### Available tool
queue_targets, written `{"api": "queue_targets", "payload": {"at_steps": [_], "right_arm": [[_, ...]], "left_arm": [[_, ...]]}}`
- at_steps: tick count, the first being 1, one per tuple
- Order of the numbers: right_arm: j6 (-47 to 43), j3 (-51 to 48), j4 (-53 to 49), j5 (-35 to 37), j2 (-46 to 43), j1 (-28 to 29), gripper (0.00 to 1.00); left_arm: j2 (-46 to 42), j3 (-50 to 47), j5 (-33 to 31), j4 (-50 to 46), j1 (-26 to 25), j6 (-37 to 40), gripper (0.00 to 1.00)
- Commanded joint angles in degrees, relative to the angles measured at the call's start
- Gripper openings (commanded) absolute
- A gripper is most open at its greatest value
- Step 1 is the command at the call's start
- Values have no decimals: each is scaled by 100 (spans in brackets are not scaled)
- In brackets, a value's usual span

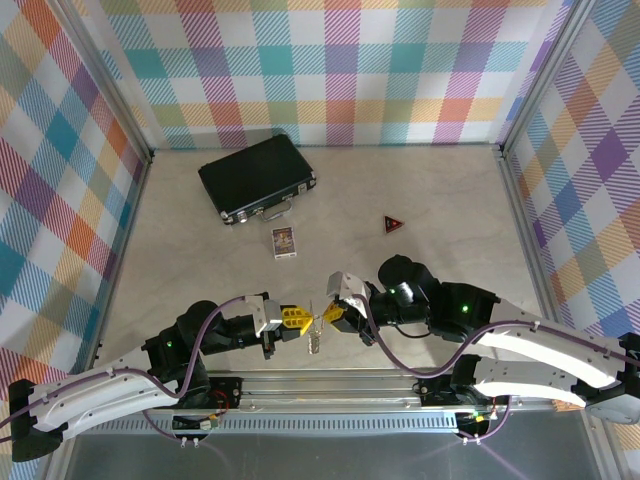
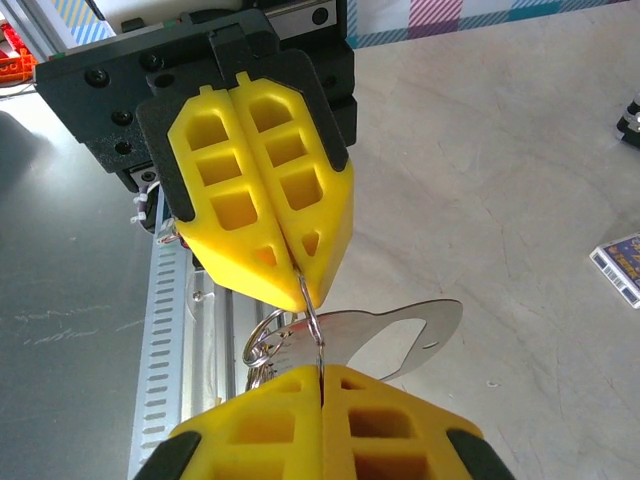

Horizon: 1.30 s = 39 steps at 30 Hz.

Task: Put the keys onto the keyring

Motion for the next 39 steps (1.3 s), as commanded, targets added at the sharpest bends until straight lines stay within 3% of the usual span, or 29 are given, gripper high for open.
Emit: {"api": "queue_targets", "payload": {"at_steps": [1,39], "right_arm": [[-126,-5,285,110,-113,38,0],[-211,-40,487,-495,59,118,0]], "left_arm": [[-50,198,160,320,-24,-34,0],[7,314,102,284,-24,-163,0]]}}
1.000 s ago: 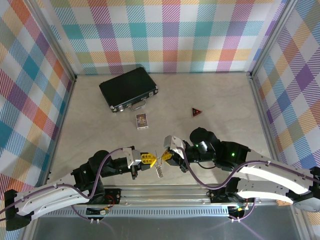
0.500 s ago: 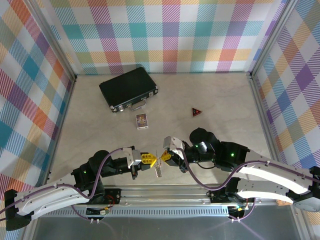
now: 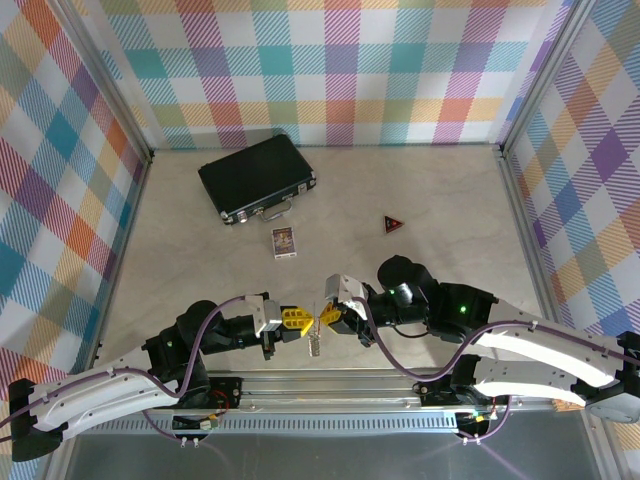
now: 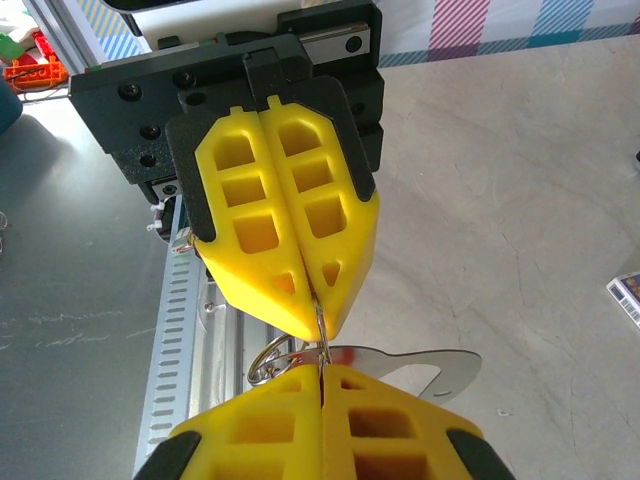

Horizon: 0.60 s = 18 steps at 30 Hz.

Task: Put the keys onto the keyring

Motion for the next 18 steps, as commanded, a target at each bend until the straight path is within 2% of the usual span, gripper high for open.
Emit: {"api": "queue_targets", "payload": {"at_steps": [1,9,18], "right_arm": [[-91,20,209,-265,30,70,0],[-136,40,115,-229,46,112,0],[-301,163,-9,195,239,367,0]], "left_arm": [[-21,305,4,197,-23,-62,0],[9,352,-99,227,-24,-186,0],[193,576,-175,128,-24,-271,0]]}}
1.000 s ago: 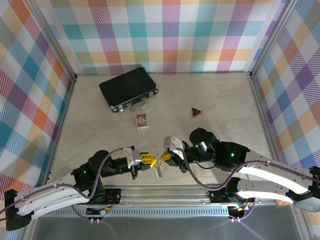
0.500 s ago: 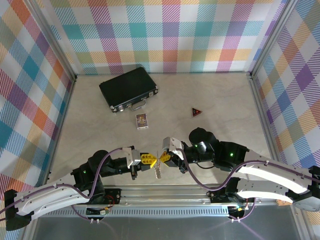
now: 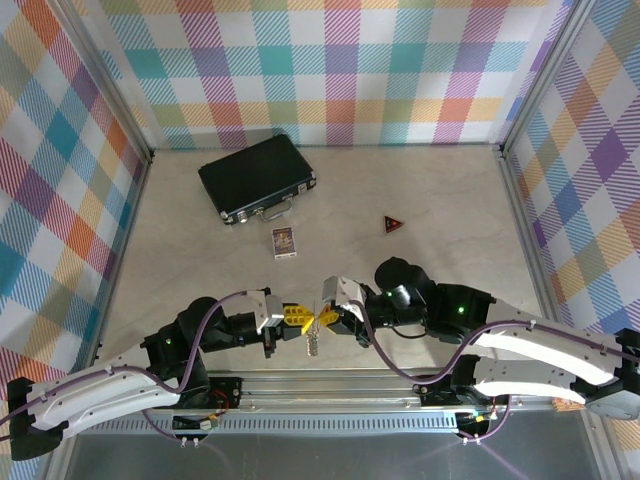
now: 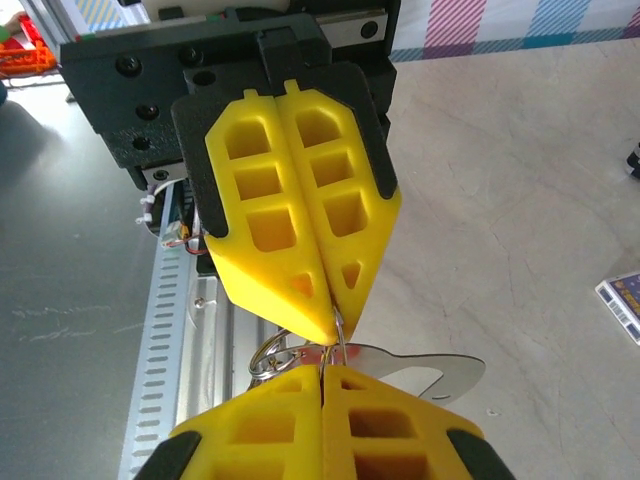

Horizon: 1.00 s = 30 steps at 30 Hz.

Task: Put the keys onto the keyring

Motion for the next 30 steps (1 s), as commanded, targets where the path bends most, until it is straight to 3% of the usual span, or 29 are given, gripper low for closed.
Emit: {"api": "queue_targets", "payload": {"at_steps": [1,8,12,20,30], "right_arm": [[-188,113,20,42,143,235,0],[-369,-41,262,994,-67,508,0],[-386,-46,280,1099,-88,566,0],[-377,-97,250,1135,-108,586,14],[-242,-187,242,1163,-369,585,20]], "left_arm": [[45,322,-84,425,-24,-112,0],[-25,293,-80,460,-24,-167,0],[-49,252,-109,541,-24,-197,0],[-30,113,-225,961,-24,-306,0],[72,-93,-382,1590,-24,-404,0]]}}
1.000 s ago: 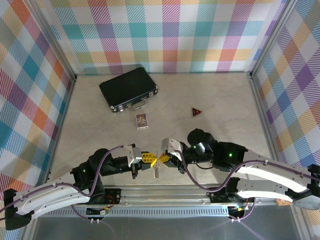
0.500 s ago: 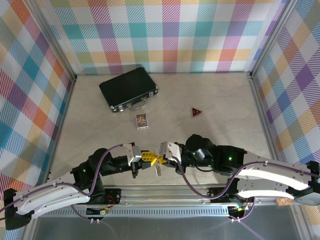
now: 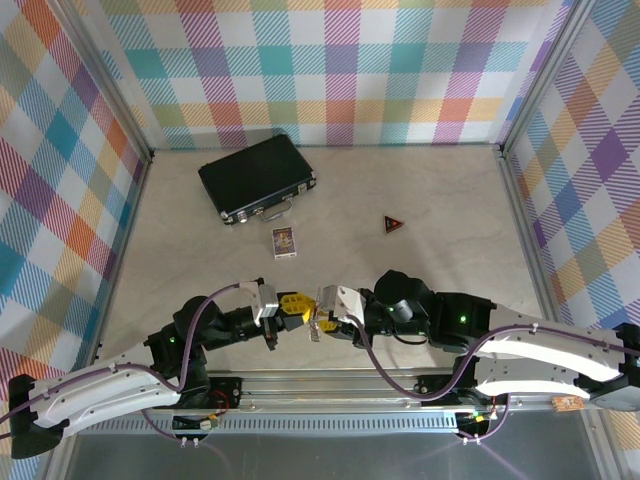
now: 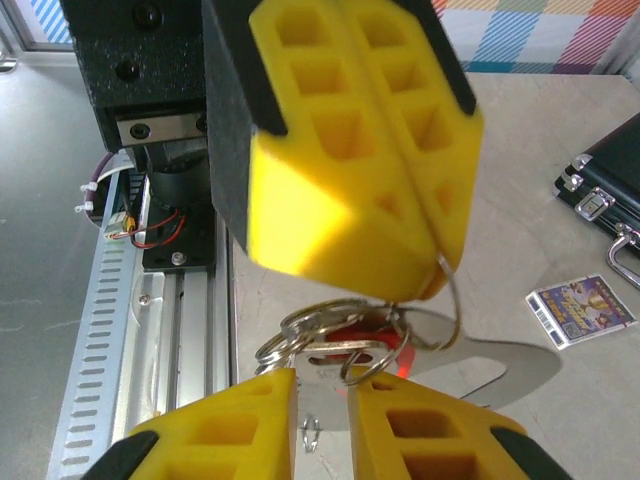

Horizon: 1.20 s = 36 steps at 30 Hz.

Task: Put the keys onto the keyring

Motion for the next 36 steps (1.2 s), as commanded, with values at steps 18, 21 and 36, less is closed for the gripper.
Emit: {"api": "queue_targets", "payload": {"at_steps": [18,21,36], "right_arm": [[566,-269,601,215,-1291,-16,28],[591,-138,685,71,-997,-77,38],[671,-158,1367,-548,-476,-234,38]], "left_arm": [[-485,-484,836,1459,-24,-11,0],[-524,-472,966,1444,-24,-47,0],[-565,-474,1025,1363,-24,-60,0]]}}
